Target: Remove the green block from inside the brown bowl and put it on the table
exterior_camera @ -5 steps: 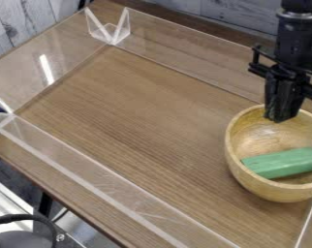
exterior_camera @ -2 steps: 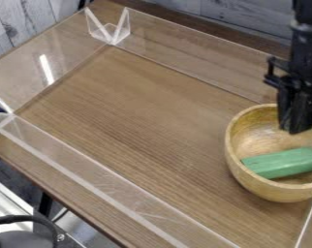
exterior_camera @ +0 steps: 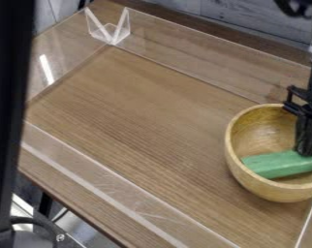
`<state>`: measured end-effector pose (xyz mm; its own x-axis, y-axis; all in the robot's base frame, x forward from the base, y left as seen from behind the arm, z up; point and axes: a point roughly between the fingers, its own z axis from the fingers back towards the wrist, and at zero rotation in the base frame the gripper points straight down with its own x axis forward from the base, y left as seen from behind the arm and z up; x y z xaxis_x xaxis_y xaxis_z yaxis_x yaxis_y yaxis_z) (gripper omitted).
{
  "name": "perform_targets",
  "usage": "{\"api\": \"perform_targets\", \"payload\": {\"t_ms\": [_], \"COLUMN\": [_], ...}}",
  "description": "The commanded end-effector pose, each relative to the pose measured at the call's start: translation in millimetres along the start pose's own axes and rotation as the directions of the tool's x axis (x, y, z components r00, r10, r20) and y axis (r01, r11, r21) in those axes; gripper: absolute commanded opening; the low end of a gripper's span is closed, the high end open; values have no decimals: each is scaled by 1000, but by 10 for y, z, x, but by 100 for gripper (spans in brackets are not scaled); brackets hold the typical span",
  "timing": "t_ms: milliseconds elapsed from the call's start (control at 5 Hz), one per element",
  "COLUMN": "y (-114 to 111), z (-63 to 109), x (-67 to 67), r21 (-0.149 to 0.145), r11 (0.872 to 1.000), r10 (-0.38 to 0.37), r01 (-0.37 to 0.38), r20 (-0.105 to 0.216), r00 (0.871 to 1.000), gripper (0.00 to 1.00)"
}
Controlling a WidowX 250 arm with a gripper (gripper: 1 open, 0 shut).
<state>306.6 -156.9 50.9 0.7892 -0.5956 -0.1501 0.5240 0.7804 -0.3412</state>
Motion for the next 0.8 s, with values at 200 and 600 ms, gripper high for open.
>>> {"api": "perform_targets", "payload": {"t_ms": [200,600], "y": [228,335], "z": [37,42], "x": [180,207], "r21": [-58,-84], "r11": [997,996], "r10": [-43,-43], "r01": [42,37], "r20": [-17,-76], "r00": [999,996], "gripper": [0,0]}}
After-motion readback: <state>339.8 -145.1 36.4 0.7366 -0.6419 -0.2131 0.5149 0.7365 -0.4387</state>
